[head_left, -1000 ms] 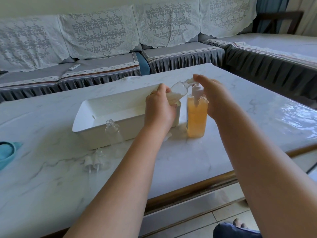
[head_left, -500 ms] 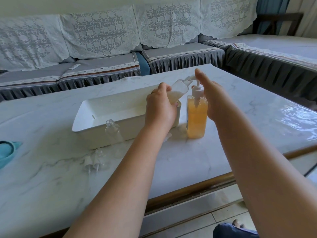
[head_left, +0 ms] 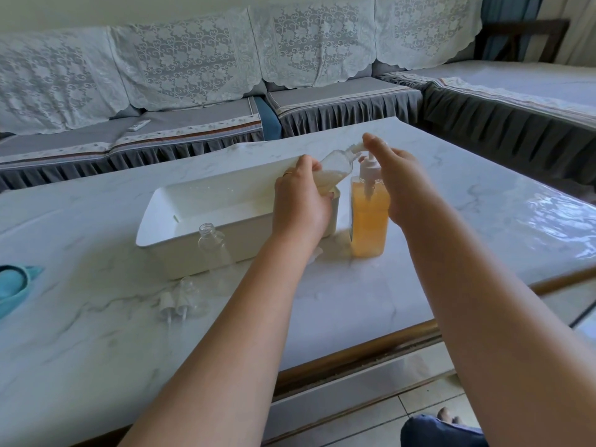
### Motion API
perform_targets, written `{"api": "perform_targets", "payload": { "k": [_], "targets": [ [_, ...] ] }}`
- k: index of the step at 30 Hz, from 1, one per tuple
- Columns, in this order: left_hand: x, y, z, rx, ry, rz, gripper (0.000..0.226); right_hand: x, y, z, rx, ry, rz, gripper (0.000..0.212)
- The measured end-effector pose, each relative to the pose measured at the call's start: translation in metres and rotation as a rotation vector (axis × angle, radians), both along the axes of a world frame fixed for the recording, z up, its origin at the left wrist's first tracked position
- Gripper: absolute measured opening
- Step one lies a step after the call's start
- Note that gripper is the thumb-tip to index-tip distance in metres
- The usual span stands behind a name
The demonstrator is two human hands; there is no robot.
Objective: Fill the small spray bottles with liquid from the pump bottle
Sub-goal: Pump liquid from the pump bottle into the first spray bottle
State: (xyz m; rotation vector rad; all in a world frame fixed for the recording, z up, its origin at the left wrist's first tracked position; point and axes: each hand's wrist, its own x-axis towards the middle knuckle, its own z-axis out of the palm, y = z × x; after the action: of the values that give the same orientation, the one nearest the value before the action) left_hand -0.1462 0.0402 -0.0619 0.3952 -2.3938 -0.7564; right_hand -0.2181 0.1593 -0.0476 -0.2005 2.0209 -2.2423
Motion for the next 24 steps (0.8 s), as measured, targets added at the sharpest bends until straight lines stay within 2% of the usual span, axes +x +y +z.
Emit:
{"api": "perform_targets", "payload": {
  "k": [4, 7, 11, 17, 24],
  "targets": [
    [0.0, 0.0, 0.002, -0.005, 0.024, 0.005, 0.036, 0.005, 0.002, 0.004, 0.009, -0.04, 0.025, 0.038],
    [0.0, -0.001, 0.001, 0.0, 0.024, -0.004, 0.036, 0.006, 0.001, 0.004, 0.028, -0.047, 0.012, 0.048],
    [-0.001, -0.001, 0.001, 0.006, 0.025, -0.003, 0.036, 0.006, 0.0, 0.004, 0.016, -0.049, 0.008, 0.05],
    [0.0, 0.0, 0.0, 0.003, 0.008, -0.012, 0.036, 0.001, -0.002, 0.002, -0.065, -0.034, -0.028, 0.06],
    [0.001, -0.002, -0.004, -0.02, -0.015, 0.003, 0.033, 0.002, -0.009, -0.002, -0.073, 0.028, -0.109, 0.05]
  ]
}}
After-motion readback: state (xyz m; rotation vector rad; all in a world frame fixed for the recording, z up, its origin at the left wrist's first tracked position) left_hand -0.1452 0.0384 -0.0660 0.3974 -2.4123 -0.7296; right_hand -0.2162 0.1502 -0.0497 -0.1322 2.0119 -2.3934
